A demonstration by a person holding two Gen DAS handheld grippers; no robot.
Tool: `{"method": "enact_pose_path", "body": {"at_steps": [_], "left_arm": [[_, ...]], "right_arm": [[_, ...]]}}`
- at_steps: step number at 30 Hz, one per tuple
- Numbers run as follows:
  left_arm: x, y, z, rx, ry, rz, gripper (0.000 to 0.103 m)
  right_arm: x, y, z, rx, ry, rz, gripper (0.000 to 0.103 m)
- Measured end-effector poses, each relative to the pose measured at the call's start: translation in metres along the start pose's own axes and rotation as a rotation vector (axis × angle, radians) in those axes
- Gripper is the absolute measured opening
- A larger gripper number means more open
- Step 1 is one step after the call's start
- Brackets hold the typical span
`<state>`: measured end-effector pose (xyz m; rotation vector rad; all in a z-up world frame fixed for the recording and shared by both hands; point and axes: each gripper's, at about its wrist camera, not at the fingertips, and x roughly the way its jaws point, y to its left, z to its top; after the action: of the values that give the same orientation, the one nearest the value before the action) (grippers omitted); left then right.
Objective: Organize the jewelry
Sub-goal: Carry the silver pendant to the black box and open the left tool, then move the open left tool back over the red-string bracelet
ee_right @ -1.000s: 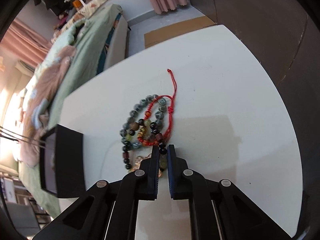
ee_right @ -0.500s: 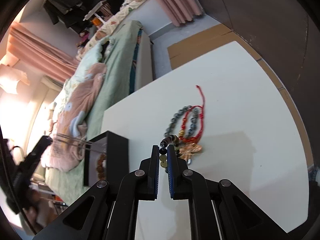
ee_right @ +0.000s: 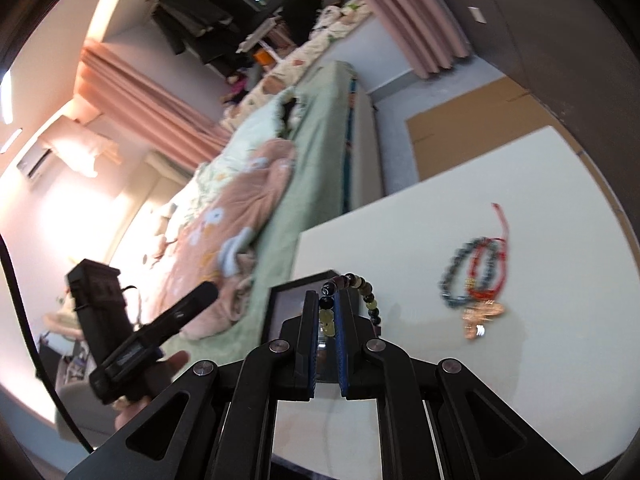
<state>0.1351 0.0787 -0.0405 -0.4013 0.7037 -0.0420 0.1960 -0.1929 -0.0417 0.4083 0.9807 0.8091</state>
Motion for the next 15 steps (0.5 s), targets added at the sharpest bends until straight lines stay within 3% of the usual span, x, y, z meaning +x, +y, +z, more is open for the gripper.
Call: {"method": "enact_pose_path", "body": {"at_steps": [11,15], "left_arm": [[-0.011,0.024,0.005,-0.050,-0.029,0.029,0.088],[-0.016,0.029,0.007,-0.065,-0.040,0.036,0.088]], "right_arm": [[0.033,0.048,-0.007,-0.084,0.032,0.100,0.009],[0.048,0.056,-0.011,-0.101,0.061,0.076,0.013]]}}
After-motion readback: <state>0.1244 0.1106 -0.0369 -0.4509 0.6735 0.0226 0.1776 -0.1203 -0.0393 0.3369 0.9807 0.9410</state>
